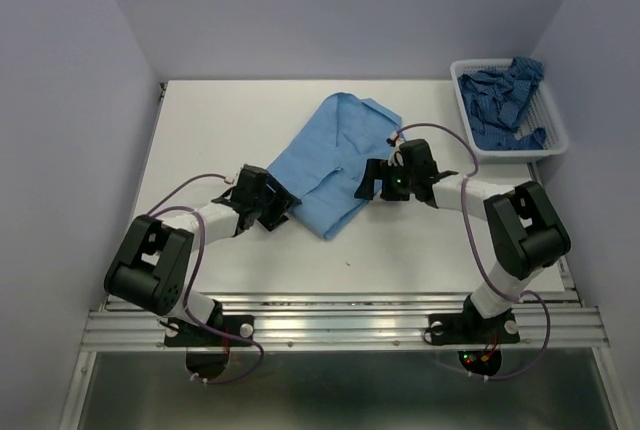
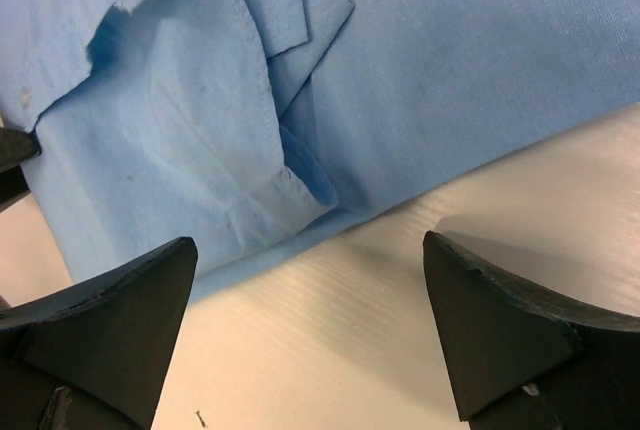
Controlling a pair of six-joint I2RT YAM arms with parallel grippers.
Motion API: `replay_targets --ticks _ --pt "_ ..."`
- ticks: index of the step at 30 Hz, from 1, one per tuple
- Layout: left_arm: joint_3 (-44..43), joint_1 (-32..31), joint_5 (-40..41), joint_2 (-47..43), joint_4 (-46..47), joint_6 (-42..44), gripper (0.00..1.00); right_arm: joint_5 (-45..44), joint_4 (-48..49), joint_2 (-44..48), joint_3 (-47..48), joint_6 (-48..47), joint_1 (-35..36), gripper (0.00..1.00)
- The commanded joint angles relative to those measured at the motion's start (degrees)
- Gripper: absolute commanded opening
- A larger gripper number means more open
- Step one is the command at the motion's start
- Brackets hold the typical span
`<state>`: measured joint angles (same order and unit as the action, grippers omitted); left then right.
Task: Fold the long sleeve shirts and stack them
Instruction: Fold the shirt
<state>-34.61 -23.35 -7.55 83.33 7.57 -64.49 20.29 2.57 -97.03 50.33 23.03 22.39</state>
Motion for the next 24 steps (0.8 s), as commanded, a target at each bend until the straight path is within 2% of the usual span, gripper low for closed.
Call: replay_targets --ticks 1,3,4,5,6,7,8,9,13,15,18,20,21,22,24 --pt "0.4 0.0 1.7 3.7 4.5 2.6 0.68 1.5 -1.2 4.8 0.7 -0.4 -0.2 1.00" --pt "-0.4 0.0 1.3 5.5 7.7 2.9 0.61 0.3 -2.4 6.4 1.4 -1.1 -0.2 1.00" --pt "-0.9 0.0 0.9 7.3 8.3 3.0 0.50 -0.8 -2.4 7.5 2.3 -1.7 -0.2 1.00" --pt "-2.1 -0.2 0.9 8.0 9.0 3.4 0.45 -1.0 -4.1 7.8 3.0 -2.1 -0.2 1.00" --pt "-2.7 -0.3 1.0 8.6 9.0 3.6 0.36 -1.0 -4.7 8.0 3.7 -2.4 -0.2 1.00" --pt "-3.3 -0.3 1.0 9.4 8.9 3.8 0.17 -1.0 -5.0 8.2 5.3 -3.2 -0.2 1.00" --pt "-4.2 -0.3 0.4 9.6 8.1 4.1 0.06 -1.2 -5.2 8.2 6.0 -3.6 -0.2 1.00" --pt "-4.7 -0.4 0.3 9.6 7.1 4.5 0.00 -1.5 -5.2 8.1 6.7 -4.0 -0.2 1.00" --pt "-7.1 -0.7 0.1 5.6 -4.1 5.3 0.00 -2.5 -4.9 6.5 10.9 -6.5 -0.2 1.00" --pt "-8.7 -1.1 1.0 3.1 -13.4 6.0 0.00 -2.7 -0.7 6.1 11.5 -6.9 -0.2 1.00" --pt "-11.9 -1.2 2.2 -2.4 -26.7 7.2 0.00 0.0 -1.4 3.7 15.5 -8.9 0.5 0.99" --pt "-15.8 -1.2 4.3 -6.7 -37.3 7.7 0.00 0.9 -2.2 1.9 17.5 -9.9 2.3 0.87" --pt "-17.3 -1.2 6.7 -8.1 -40.5 7.7 0.00 0.9 -2.3 1.0 18.5 -10.0 3.1 0.78" --pt "-20.2 -1.1 8.2 -10.6 -43.4 7.6 0.00 1.3 -2.4 -1.3 20.3 -10.3 4.8 0.63" --pt "-22.6 -1.1 10.3 -13.8 -49.0 7.2 0.00 3.0 -2.4 -5.2 22.2 -10.4 7.0 0.50"
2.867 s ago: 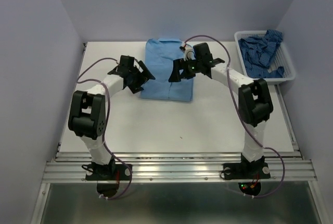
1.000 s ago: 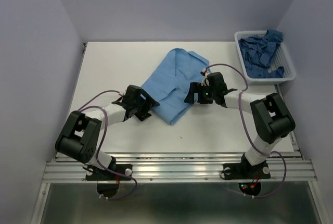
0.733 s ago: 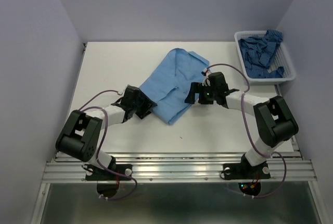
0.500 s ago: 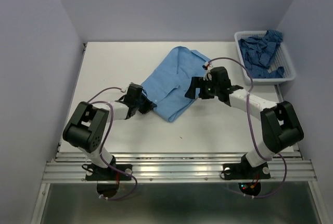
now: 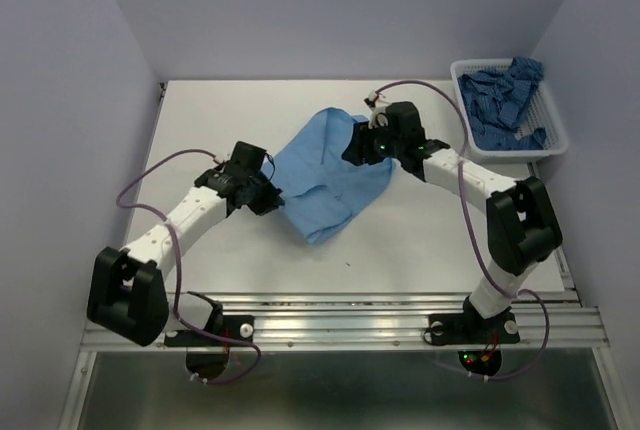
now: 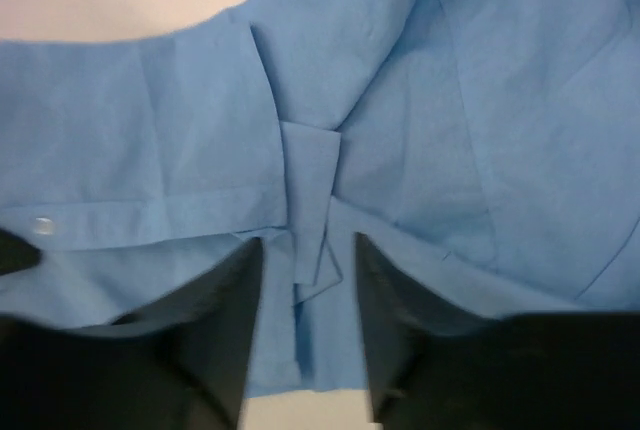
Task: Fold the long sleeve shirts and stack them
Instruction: Fold the shirt
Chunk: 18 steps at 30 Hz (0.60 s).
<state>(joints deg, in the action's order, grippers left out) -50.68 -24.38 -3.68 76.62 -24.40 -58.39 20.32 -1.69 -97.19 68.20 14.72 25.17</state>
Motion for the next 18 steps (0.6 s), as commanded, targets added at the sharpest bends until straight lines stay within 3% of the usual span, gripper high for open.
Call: replay_targets --ticks 1,4,9,13,18 --pt "-7.6 -0.1 6.5 -7.9 -18.4 0.8 0.00 3.0 1.9 -6.4 6.2 -2.2 6.5 0.38" --pt "-12.2 -0.1 7.9 -9.0 -24.3 -0.2 0.00 1.9 -1.8 -11.8 10.8 -2.2 11.2 0.23" --pt "-17.2 -0.1 9.0 -8.9 -27.8 -0.5 0.00 -3.3 -2.8 -17.4 14.8 -0.6 18.2 0.17" --pt "-20.2 -0.1 10.0 -9.6 -27.9 -0.2 0.00 -0.5 3.9 -21.4 14.6 2.8 22.3 0.15" --pt "-22.2 -0.1 10.5 -8.0 -27.9 1.1 0.00 1.1 4.4 -26.7 16.8 1.9 29.2 0.14"
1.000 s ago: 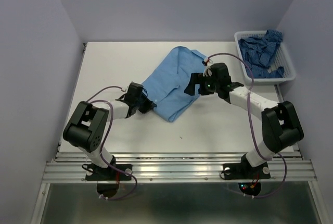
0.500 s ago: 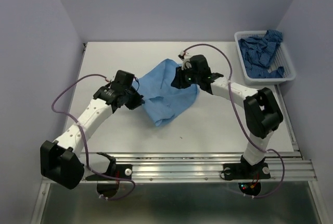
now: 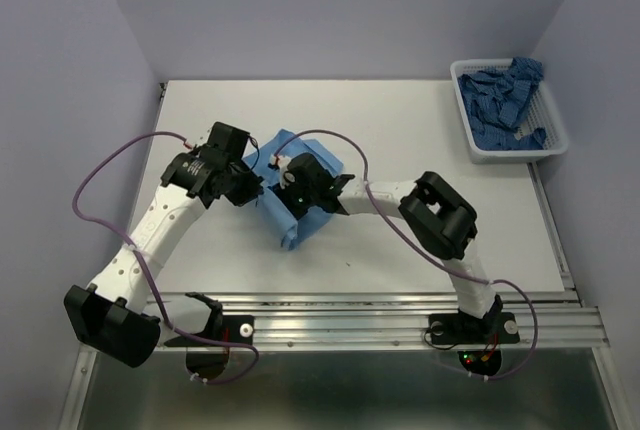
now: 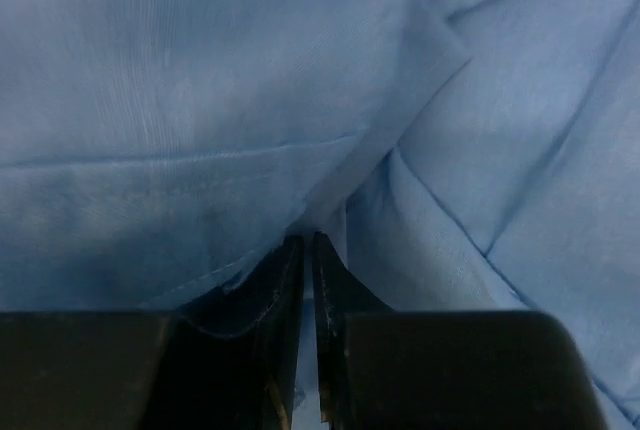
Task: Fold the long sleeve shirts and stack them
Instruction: Fold the shirt
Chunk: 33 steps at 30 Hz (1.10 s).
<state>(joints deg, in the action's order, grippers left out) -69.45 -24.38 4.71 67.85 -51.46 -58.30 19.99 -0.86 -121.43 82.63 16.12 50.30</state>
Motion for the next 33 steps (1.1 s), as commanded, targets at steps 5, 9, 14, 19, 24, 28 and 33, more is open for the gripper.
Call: replay_targets --ticks 5,9,14,19,24,28,33 --pt "-3.5 0.3 3.1 1.2 0.7 1.5 0.00 3.4 4.2 0.0 -1.7 3.2 7.5 0.13" --pt "-3.7 0.6 3.4 0.9 1.6 1.8 0.00 -5.6 3.5 5.9 -4.4 3.7 7.5 0.17" --pt "-1.7 0.8 3.5 -0.6 1.7 2.3 0.00 -8.3 1.0 13.6 -3.3 5.5 2.9 0.34" --pt "-0.2 0.8 1.7 -1.9 3.5 3.9 0.00 -15.0 -5.2 15.3 -2.7 4.1 -2.7 0.36" --pt "-0.5 0.9 0.2 -0.2 4.4 7.1 0.00 -15.5 -8.5 11.8 -2.0 1.3 -9.6 0.46" --pt "-1.4 0.8 -0.9 3.2 5.3 8.7 0.00 -15.6 -10.9 6.7 0.9 -3.0 -11.5 0.36" --pt "-3.1 0.8 -1.9 7.0 6.5 10.7 0.00 -17.1 -12.8 1.4 4.1 -3.0 -12.7 0.30"
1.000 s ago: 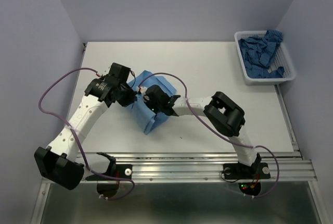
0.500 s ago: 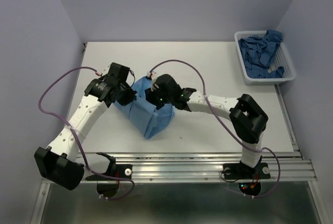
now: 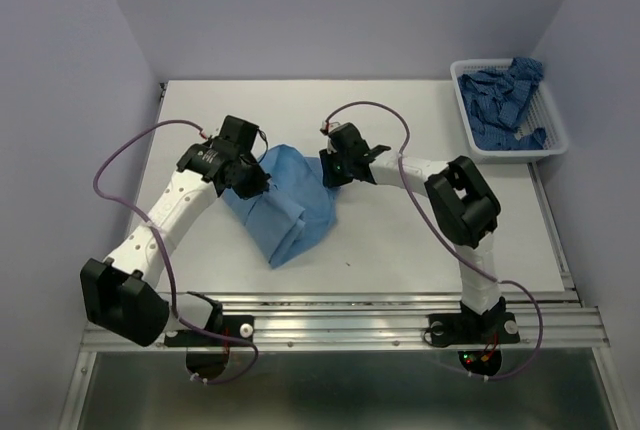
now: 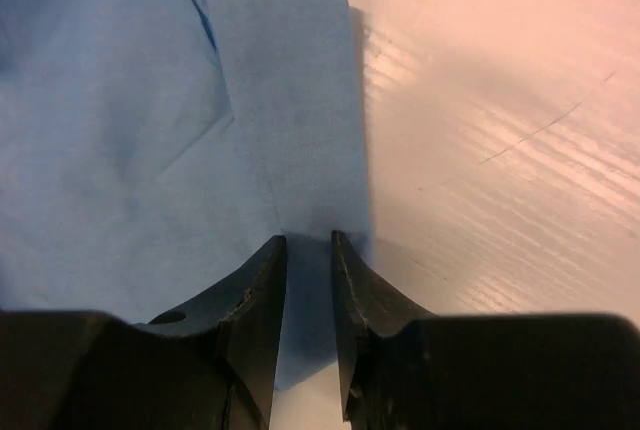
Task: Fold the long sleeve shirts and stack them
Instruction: Fold the shirt
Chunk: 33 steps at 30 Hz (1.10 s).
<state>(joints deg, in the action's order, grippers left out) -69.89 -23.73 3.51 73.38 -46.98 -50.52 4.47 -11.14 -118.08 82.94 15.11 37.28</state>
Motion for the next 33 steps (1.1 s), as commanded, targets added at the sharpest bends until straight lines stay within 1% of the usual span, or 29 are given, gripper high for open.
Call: replay_targets --ticks 1,3,8,13,17,18,22,24,25,26,27,28,29,31,32,33 --pt "-2.7 0.2 -0.8 1.9 2.4 3.1 0.00 -1.7 -2.7 -2.6 3.9 -1.9 0.3 0.29" --pt "-2.9 0.2 -1.7 3.0 3.9 3.7 0.00 -1.0 -3.0 -3.6 3.6 -1.8 -0.2 0.28" --pt "-5.9 -0.8 -3.2 9.6 6.7 5.8 0.00 1.9 -2.9 -4.5 2.9 -1.1 -0.2 0.25" --pt "-12.5 -1.9 -3.2 18.1 10.3 6.8 0.00 2.6 -2.6 -3.7 2.1 -0.3 -0.2 0.25" --pt "-19.0 -2.9 -5.9 25.0 12.2 7.8 0.00 3.6 -1.6 -3.0 0.6 1.5 -1.4 0.25" --pt "-19.8 -3.1 -6.3 27.5 12.5 8.2 0.00 3.9 -1.4 -2.9 0.2 1.8 -1.4 0.25" --pt "-22.4 -3.3 -7.7 32.3 13.7 10.3 0.00 3.9 0.2 -1.0 -3.0 4.0 -2.6 0.25" --pt "-23.7 -3.3 -9.0 34.0 14.0 11.1 0.00 2.8 1.6 1.4 -5.3 5.4 -4.4 0.26" --pt "-24.2 -3.4 -9.2 35.6 14.0 11.9 0.00 2.7 2.1 2.2 -5.9 5.8 -5.0 0.27" --pt "-24.9 -3.5 -9.5 36.2 13.8 12.1 0.00 2.6 3.1 3.2 -6.5 6.8 -5.5 0.31" --pt "-25.3 -3.5 -9.8 36.9 13.7 12.5 0.01 2.7 3.6 4.1 -7.1 7.1 -6.2 0.32" --pt "-25.6 -3.6 -10.1 38.0 13.8 13.1 0.06 2.8 3.7 6.0 -7.6 7.1 -6.7 0.34" --pt "-26.0 -3.8 -10.4 38.2 14.0 13.8 0.25 2.5 3.7 6.9 -7.8 7.4 -7.6 0.39" --pt "-26.5 -4.0 -10.9 38.7 14.0 14.2 0.54 1.8 3.5 10.0 -8.0 7.1 -8.1 0.43" --pt "-26.7 -4.2 -11.0 38.5 14.2 14.5 0.72 0.8 3.4 11.3 -8.2 6.6 -8.1 0.52" --pt "-27.4 -4.6 -10.8 38.0 14.2 14.9 0.88 0.5 3.5 12.5 -8.3 6.2 -8.1 0.57"
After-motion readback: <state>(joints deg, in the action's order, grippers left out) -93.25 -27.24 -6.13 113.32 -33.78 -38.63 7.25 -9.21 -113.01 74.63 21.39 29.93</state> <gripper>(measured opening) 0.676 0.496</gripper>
